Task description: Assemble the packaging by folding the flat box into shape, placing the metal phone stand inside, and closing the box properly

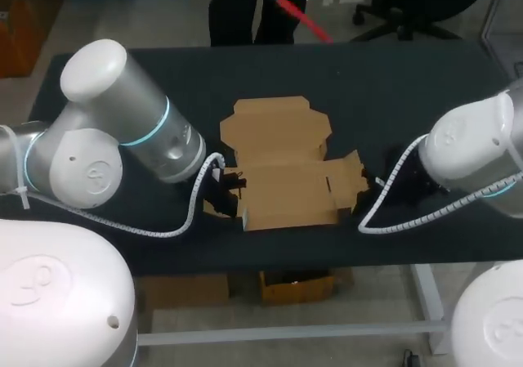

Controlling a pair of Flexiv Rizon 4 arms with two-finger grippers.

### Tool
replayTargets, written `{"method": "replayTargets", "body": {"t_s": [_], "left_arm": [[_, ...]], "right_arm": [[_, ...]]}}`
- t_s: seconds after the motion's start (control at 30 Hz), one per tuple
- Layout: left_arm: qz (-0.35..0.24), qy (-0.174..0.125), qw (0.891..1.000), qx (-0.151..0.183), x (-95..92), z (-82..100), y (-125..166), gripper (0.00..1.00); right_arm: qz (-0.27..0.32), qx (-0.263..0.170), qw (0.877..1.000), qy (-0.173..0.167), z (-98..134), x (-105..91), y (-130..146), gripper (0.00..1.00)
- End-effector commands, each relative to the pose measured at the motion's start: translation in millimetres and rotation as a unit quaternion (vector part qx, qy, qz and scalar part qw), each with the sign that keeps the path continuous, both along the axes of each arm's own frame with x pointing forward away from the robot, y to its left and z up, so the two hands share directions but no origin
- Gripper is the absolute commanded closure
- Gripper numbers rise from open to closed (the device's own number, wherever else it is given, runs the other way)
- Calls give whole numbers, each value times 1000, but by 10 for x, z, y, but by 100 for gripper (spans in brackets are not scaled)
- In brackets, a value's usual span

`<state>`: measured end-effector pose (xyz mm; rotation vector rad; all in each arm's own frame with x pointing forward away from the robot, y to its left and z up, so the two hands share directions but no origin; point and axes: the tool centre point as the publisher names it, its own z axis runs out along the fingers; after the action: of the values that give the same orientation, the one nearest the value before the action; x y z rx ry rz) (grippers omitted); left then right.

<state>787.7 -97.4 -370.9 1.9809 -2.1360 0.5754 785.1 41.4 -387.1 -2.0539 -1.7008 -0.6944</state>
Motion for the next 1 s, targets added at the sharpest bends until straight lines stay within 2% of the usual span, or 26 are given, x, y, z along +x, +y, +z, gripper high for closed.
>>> {"method": "replayTargets", "body": {"t_s": [0.03,0.13,0.23,0.3,0.37,0.43,0.47,0.53,0.6,1.0], "left_arm": [[0,2,1000,-5,-16,167,164,100],[1,3,1000,-12,15,224,244,100],[2,5,1000,-18,59,275,329,75],[3,7,1000,-21,80,301,371,58],[4,7,1000,-23,101,324,412,27],[8,7,1000,-23,116,342,445,3],[9,7,1000,-23,120,355,464,0],[12,6,1000,-25,121,386,499,0],[13,4,1000,-26,119,414,530,0],[33,-4,999,-26,111,589,732,0]], "right_arm": [[9,55,998,2,111,39,-177,100],[7,69,998,1,140,72,-243,100],[3,77,997,1,166,112,-319,99],[0,80,997,1,183,133,-369,81],[-5,86,996,1,202,152,-420,69],[-8,95,995,1,220,171,-469,53],[-10,97,995,1,230,179,-499,43],[-15,101,995,0,248,185,-552,15],[-21,104,994,-1,267,185,-600,0],[-38,133,990,-8,393,191,-834,0]]}}
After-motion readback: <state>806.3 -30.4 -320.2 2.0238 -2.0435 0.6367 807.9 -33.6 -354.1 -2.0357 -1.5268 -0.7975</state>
